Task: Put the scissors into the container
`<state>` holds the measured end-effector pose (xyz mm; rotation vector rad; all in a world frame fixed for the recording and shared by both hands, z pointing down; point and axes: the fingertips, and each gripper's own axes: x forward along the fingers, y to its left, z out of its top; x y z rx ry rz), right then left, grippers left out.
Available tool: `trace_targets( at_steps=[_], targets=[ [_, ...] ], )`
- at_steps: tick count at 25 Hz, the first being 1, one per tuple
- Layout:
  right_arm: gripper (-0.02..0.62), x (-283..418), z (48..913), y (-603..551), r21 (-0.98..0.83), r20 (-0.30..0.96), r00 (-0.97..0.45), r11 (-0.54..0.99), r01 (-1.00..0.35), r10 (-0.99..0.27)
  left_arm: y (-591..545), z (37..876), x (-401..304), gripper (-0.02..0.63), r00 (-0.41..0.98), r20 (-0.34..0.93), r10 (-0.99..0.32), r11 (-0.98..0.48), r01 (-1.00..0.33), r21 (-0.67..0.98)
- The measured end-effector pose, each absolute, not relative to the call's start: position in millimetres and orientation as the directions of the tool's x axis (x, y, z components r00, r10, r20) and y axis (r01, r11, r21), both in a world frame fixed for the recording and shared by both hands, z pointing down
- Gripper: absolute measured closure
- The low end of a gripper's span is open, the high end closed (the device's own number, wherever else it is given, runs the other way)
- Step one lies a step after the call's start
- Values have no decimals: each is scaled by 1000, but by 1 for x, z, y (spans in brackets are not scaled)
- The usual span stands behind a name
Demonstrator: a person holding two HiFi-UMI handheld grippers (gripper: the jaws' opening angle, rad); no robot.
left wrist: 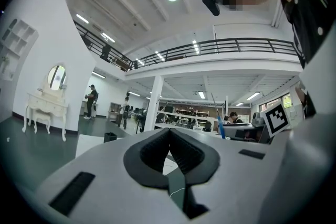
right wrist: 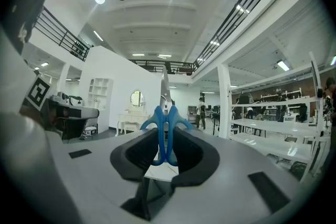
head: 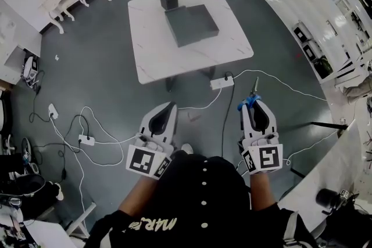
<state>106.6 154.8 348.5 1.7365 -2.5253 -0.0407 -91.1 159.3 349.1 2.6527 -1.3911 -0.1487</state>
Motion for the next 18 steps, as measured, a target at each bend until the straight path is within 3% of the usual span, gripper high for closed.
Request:
trace_targets(
  at_steps=[18],
  targets=[
    [495,87,363,97,53,67,-366,369,-928,-928,109,364,-114,580,552,13,-834,-541,-821,180]
  ],
)
